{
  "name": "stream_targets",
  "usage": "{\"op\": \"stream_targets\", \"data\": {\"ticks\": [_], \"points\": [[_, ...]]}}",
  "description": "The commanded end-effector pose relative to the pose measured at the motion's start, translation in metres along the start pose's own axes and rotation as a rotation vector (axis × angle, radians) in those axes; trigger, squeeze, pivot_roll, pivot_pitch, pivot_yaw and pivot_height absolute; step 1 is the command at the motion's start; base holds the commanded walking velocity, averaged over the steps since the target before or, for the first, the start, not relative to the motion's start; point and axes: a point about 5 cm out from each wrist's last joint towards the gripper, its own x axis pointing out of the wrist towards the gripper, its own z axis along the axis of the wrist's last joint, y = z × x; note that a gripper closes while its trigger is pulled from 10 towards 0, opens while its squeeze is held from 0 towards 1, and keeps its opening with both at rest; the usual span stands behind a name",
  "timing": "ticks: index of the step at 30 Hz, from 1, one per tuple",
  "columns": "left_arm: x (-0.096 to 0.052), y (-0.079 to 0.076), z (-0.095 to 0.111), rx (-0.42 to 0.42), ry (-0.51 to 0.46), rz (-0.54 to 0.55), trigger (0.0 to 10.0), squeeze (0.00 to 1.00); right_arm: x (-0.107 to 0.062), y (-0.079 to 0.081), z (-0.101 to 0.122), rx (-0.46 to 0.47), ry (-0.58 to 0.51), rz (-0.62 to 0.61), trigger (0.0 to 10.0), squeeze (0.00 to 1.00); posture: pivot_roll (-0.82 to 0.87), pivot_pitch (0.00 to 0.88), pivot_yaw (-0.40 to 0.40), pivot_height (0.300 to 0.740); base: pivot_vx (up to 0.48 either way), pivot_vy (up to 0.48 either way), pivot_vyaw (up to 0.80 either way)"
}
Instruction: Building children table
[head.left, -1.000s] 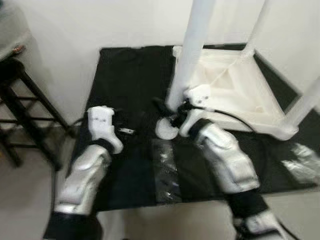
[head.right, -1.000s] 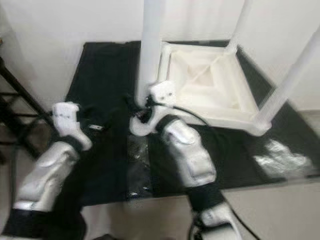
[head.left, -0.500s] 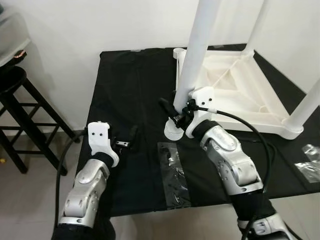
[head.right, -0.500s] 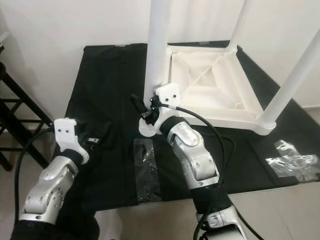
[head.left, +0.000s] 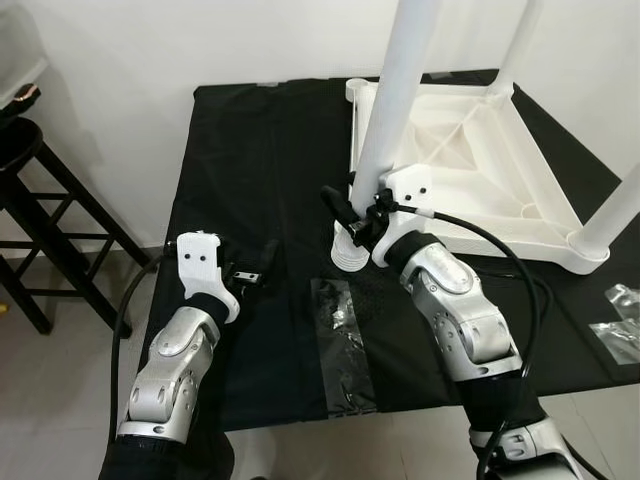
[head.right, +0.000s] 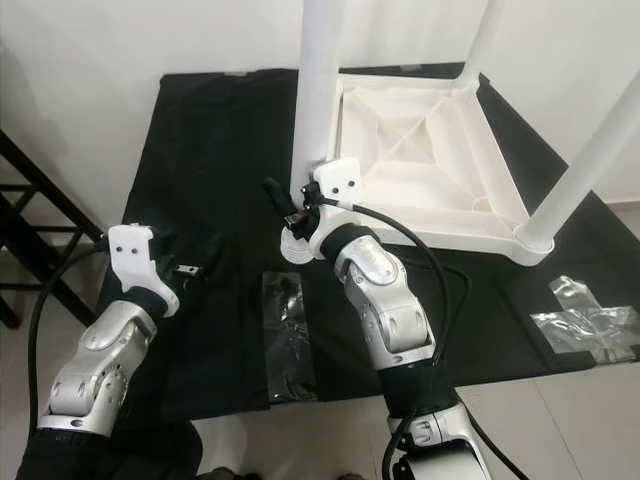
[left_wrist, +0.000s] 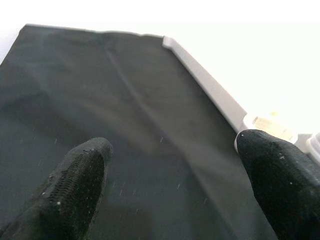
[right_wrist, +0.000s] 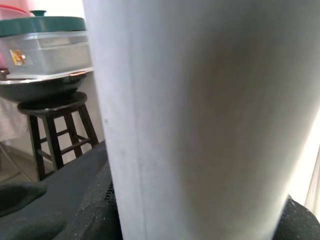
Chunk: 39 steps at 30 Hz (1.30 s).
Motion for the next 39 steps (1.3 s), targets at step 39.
{"op": "stream_targets", "data": {"ticks": [39], "points": [[-0.020, 0.002, -0.002, 0.045, 0.065, -0.083, 10.0, 0.00, -0.030, -0.028, 0.015, -0.009, 0.098, 0.631, 10.0, 0.00, 0.04, 0.212, 0.017, 0.740, 0.121, 0.000, 0.02]]}}
